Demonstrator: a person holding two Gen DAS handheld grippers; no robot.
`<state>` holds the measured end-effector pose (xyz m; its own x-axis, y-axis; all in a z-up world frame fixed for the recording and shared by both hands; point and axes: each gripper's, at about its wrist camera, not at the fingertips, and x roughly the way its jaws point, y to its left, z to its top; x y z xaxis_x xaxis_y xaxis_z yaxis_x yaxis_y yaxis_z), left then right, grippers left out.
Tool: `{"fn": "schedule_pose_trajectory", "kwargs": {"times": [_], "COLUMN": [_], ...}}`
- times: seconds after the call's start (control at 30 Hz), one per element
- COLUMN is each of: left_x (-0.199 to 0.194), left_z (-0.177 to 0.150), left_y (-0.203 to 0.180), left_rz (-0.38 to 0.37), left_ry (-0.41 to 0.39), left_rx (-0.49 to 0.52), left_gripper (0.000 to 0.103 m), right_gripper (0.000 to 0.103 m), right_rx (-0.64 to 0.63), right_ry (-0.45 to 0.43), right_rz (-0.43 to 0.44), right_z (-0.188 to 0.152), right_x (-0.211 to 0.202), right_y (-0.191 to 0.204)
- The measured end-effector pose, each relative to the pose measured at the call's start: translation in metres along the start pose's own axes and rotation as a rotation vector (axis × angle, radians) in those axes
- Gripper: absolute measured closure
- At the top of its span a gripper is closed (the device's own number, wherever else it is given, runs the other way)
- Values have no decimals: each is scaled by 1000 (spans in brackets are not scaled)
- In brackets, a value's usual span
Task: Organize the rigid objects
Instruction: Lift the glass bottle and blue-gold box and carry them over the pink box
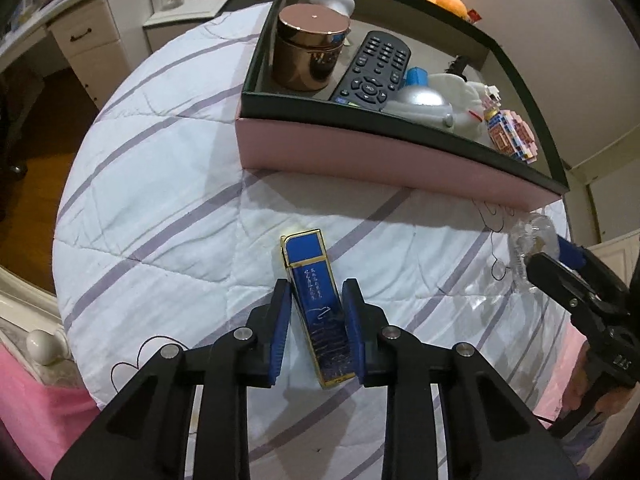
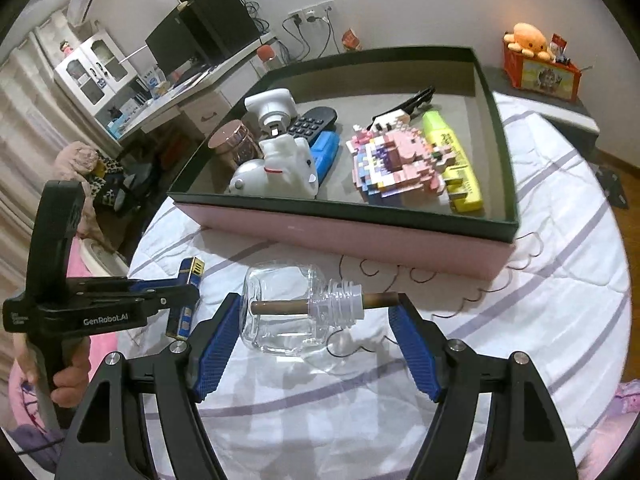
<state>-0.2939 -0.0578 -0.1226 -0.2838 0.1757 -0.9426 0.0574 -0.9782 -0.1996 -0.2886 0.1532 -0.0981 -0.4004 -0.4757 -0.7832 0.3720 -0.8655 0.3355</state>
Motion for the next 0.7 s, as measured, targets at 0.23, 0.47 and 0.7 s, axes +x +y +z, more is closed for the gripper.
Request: {"fn": "schedule_pose_trajectory", "kwargs": {"times": [0.23, 0.47, 0.7], "left_x": [-4, -26, -52], "left_z": [2, -3, -8], "left_y": [-10, -24, -46], "left_rz": [2, 9, 2], "left_ry": [0, -50, -111], "left_rx": [11, 53, 104], "left_gripper": [82, 83, 83], "right_gripper": [27, 28, 28], "right_rx": [6, 1, -8], "right_ry": [-5, -59, -109], "right_rz": [-7, -17, -27], "right_z": [-2, -6, -16], "right_x": [-8, -34, -67], "right_y": [-2, 1, 8]}}
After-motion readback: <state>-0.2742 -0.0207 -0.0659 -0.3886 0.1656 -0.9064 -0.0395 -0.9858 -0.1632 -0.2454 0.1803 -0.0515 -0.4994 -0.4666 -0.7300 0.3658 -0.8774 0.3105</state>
